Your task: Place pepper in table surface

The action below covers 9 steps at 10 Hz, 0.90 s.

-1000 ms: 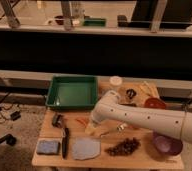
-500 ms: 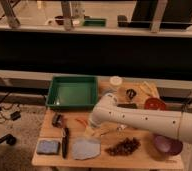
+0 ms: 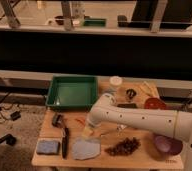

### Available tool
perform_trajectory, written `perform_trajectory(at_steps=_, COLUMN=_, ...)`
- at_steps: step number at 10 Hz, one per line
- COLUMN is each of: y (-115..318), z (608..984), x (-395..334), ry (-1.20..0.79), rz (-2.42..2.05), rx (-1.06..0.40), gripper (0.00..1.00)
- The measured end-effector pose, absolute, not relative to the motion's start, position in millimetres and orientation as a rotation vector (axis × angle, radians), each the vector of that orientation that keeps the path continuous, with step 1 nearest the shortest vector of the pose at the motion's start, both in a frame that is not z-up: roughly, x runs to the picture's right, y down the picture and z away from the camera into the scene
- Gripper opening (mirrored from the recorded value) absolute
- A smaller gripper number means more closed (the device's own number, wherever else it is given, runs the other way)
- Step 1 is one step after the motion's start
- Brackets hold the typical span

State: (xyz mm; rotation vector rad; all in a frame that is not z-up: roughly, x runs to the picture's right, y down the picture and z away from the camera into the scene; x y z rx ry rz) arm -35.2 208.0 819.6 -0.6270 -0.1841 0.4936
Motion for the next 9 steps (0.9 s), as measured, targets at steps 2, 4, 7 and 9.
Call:
perform_trajectory(at_steps=2, y=209, z=823, x=-36, ry=-0.183, rz=0.491, rx=-0.625, gripper=0.8)
perform_trajectory(at_steps=4, y=208, z=828, x=-35, ry=-0.179, rz=0.496, rx=-0.621, gripper=0.8)
perform_trajectory(at_steps=7, y=208, z=832, x=-32, ry=-0.175, rz=0.505, rx=-0.619, gripper=0.8)
perform_trajectory(at_steps=9, y=208, z=835, x=-30, ry=-0.173, rz=0.507, rx=-0.616, gripper=0.8)
